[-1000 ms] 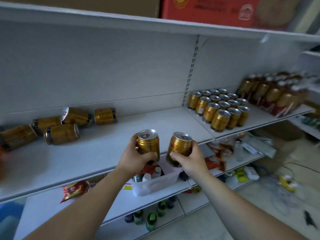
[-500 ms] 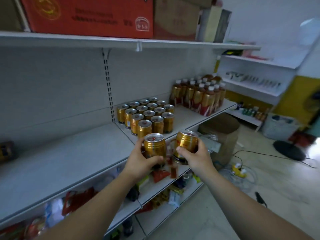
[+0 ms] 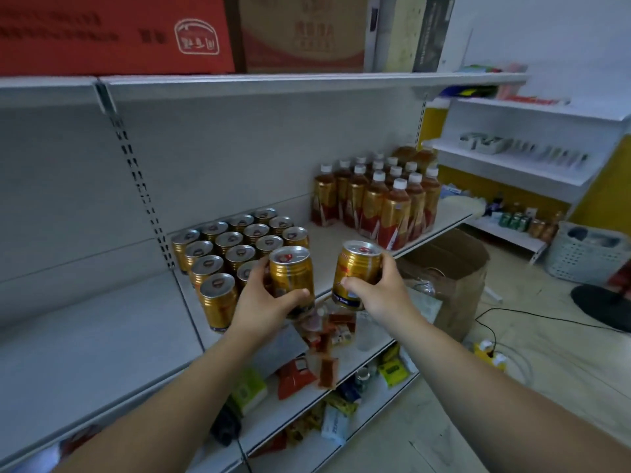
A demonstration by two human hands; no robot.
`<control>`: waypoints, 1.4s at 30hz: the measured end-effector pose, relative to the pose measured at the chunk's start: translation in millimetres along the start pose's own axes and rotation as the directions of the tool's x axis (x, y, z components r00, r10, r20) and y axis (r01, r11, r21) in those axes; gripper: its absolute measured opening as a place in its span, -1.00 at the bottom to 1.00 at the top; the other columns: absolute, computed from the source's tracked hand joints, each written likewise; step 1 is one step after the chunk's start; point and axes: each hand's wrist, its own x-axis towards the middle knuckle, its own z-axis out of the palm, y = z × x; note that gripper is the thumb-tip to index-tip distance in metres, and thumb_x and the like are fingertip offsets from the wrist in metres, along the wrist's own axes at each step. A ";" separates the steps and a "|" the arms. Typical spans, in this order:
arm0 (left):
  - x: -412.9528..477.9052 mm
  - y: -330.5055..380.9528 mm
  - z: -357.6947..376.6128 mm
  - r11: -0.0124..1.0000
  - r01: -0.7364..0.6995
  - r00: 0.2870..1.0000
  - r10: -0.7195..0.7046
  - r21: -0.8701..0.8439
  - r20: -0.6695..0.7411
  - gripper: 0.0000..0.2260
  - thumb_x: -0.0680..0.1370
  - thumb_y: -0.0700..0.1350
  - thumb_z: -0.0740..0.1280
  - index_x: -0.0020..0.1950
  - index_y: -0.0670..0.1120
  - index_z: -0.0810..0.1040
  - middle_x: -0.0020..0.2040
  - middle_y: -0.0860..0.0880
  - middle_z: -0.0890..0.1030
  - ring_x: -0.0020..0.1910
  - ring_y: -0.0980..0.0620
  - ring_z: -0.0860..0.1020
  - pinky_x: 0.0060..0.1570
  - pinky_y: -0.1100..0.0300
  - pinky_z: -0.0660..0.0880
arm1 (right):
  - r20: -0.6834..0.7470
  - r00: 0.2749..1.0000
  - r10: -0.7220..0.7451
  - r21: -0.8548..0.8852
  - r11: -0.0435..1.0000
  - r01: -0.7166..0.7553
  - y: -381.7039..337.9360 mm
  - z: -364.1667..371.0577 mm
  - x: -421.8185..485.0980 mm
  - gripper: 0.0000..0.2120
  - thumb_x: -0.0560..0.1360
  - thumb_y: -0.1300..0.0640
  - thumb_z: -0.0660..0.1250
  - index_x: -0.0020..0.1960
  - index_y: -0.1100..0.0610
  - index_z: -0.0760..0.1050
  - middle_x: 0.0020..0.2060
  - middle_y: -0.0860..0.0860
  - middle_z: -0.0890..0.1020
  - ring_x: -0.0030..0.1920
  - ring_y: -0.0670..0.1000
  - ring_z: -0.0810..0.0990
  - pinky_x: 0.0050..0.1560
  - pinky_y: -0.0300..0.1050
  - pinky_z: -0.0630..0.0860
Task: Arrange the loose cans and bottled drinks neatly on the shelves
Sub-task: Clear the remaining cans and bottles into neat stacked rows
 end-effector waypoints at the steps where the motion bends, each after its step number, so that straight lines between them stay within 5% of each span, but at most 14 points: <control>1: 11.9 1.2 -2.0 1.000 -0.011 1.000 0.011 -0.001 -0.019 -0.30 0.36 -0.09 0.53 0.42 0.01 0.27 0.02 0.19 0.52 0.00 0.21 0.50 0.09 0.17 0.42 | 0.020 1.000 -0.017 0.011 1.000 0.017 -2.4 4.3 12.6 -0.44 0.39 0.08 0.50 0.24 -0.17 0.26 0.06 -0.14 0.49 0.07 -0.03 0.51 -0.09 -0.16 0.53; 4: 48.4 5.5 -15.8 0.999 -0.043 0.995 0.044 0.004 -0.088 -0.29 0.37 -0.08 0.53 0.43 0.00 0.26 0.09 0.12 0.55 0.12 0.12 0.51 0.10 0.17 0.44 | 0.061 0.996 -0.071 0.017 0.997 0.070 -16.5 19.7 52.3 -0.43 0.41 0.11 0.49 0.27 -0.15 0.25 0.02 -0.20 0.48 0.00 -0.14 0.50 -0.01 -0.17 0.43; 14: 123.5 -10.4 -97.8 0.997 -0.001 0.915 0.031 0.074 -0.402 -0.39 0.34 -0.24 0.53 0.30 0.04 0.36 -0.07 0.21 0.56 -0.10 0.26 0.55 -0.19 0.38 0.44 | 0.324 0.926 -0.193 -0.066 0.972 0.225 -56.6 117.2 160.0 -0.43 0.38 0.12 0.51 0.23 -0.10 0.27 -0.07 -0.21 0.50 -0.04 -0.14 0.49 -0.07 -0.28 0.38; 17: 139.4 -27.0 -119.6 0.998 0.055 0.890 -0.031 0.040 -0.455 -0.36 0.33 -0.26 0.53 0.31 0.02 0.35 0.01 0.07 0.59 0.03 0.03 0.59 0.00 0.10 0.54 | 0.439 0.878 -0.189 -0.043 0.972 0.231 -59.7 154.7 183.7 -0.37 0.35 0.12 0.52 0.30 -0.06 0.28 0.00 -0.13 0.55 0.08 -0.03 0.54 0.08 -0.11 0.43; 20: 150.6 -41.3 -133.5 0.998 0.068 0.863 -0.056 0.005 -0.502 -0.28 0.31 -0.29 0.54 0.38 -0.02 0.30 0.12 -0.05 0.59 0.08 -0.04 0.58 0.02 0.00 0.56 | 0.499 0.845 -0.190 -0.021 0.973 0.231 -61.0 185.8 204.2 -0.34 0.35 0.14 0.52 0.35 -0.02 0.27 0.02 -0.12 0.54 0.07 -0.06 0.54 0.04 -0.18 0.41; 25: 174.6 -55.6 -144.4 0.991 0.129 0.837 -0.123 -0.027 -0.533 -0.41 0.36 -0.35 0.49 0.29 -0.11 0.31 0.05 -0.04 0.56 0.01 0.02 0.58 -0.30 0.30 0.54 | 0.584 0.789 -0.188 -0.030 0.967 0.253 -59.8 220.6 235.8 -0.31 0.32 0.11 0.55 0.33 -0.04 0.27 0.02 -0.12 0.53 0.13 0.01 0.53 0.15 -0.06 0.43; 28: 192.2 -61.4 -147.4 0.985 0.165 0.855 -0.120 0.045 -0.504 -0.50 0.35 -0.26 0.52 0.23 -0.16 0.42 0.03 -0.07 0.61 0.02 -0.04 0.59 -0.24 0.33 0.50 | 0.619 0.763 -0.186 -0.004 0.971 0.240 -59.6 233.7 249.5 -0.38 0.34 0.18 0.54 0.23 -0.07 0.25 -0.05 -0.18 0.52 0.01 -0.06 0.53 0.06 -0.12 0.43; 32: 205.4 -70.1 -146.9 0.977 0.202 0.859 -0.145 0.065 -0.490 -0.40 0.25 -0.12 0.57 0.22 -0.10 0.43 0.02 -0.07 0.63 0.01 -0.08 0.61 -0.12 0.09 0.59 | 0.649 0.737 -0.190 -0.012 0.966 0.259 -54.3 242.7 259.2 -0.36 0.33 0.15 0.54 0.25 -0.09 0.27 -0.04 -0.18 0.54 0.03 -0.06 0.55 0.07 -0.11 0.45; 38: 206.2 -79.2 -145.7 0.980 0.198 0.815 -0.156 0.015 -0.559 -0.45 0.37 -0.29 0.49 0.26 0.01 0.36 0.02 0.08 0.54 -0.02 0.16 0.52 -0.17 0.22 0.51 | 0.634 0.744 -0.212 -0.063 0.945 0.322 -46.2 253.5 254.6 -0.21 0.16 -0.09 0.55 0.33 -0.08 0.33 0.18 -0.03 0.49 0.16 0.00 0.52 0.22 0.05 0.48; 42: 204.8 -77.6 -149.2 0.975 0.219 0.809 -0.166 0.027 -0.564 -0.42 0.36 -0.24 0.51 0.31 0.02 0.38 0.05 0.01 0.57 0.07 -0.01 0.55 -0.01 -0.04 0.57 | 0.611 0.758 -0.228 -0.075 0.937 0.343 -45.9 252.0 251.8 -0.23 0.23 -0.03 0.57 0.36 -0.08 0.32 0.23 -0.07 0.50 0.21 -0.05 0.50 0.28 -0.02 0.43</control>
